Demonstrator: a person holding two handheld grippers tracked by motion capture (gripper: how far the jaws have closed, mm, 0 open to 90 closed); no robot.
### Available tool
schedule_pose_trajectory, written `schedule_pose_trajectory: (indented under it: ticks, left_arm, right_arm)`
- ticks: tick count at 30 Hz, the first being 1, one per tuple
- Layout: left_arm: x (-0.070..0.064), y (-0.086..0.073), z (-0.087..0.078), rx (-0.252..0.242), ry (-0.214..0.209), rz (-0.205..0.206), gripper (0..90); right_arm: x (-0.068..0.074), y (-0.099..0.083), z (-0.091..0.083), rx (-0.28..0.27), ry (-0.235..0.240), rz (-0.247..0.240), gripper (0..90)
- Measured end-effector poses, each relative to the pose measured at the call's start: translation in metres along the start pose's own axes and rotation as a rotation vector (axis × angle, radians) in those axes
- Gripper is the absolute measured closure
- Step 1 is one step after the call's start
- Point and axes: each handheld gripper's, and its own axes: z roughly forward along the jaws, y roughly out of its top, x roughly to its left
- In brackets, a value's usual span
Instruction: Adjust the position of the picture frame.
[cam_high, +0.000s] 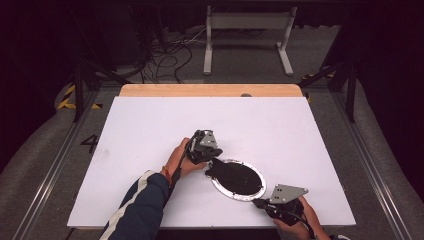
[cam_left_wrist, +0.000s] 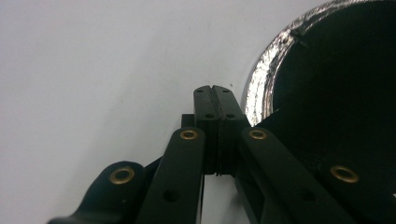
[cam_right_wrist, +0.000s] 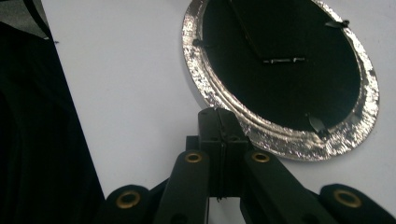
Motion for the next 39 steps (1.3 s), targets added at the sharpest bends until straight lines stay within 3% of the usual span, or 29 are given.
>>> schedule_pose_trajectory:
  ticks: [4,8,11,14,18,26,31,35,39]
  left_arm:
    - [0.003,-0.003,0.002,-0.007,-0.017,-0.019,90.0]
    - [0.004,-0.001,0.006,0.035,0.017,0.005,90.0]
    - [0.005,-0.001,0.007,0.029,0.007,0.014,90.0]
    - [0.008,-0.004,0.006,0.011,-0.019,-0.019,90.0]
    - [0.008,-0.006,0.002,0.032,-0.014,-0.014,90.0]
    - [0.006,-0.016,-0.008,0.029,-0.009,-0.023,90.0]
    - [0.007,-0.025,-0.015,0.022,-0.018,-0.048,90.0]
    - [0.006,-0.031,-0.022,0.038,-0.014,-0.036,90.0]
    - [0.003,-0.037,-0.029,0.038,-0.008,-0.05,90.0]
  right_arm:
    - [-0.002,0.002,0.003,-0.005,-0.013,0.015,90.0]
    - [-0.002,0.004,0.005,-0.003,-0.04,0.013,90.0]
    - [-0.001,0.004,0.005,-0.004,-0.044,0.02,90.0]
    - [-0.002,0.005,0.006,-0.001,-0.067,0.023,90.0]
    - [-0.007,0.006,0.008,-0.001,-0.086,0.037,90.0]
    - [-0.013,0.009,0.011,0.003,-0.114,0.046,90.0]
    - [-0.02,0.013,0.016,0.002,-0.134,0.082,90.0]
    - [-0.025,0.016,0.019,0.005,-0.148,0.098,90.0]
    - [-0.031,0.022,0.025,0.01,-0.169,0.124,90.0]
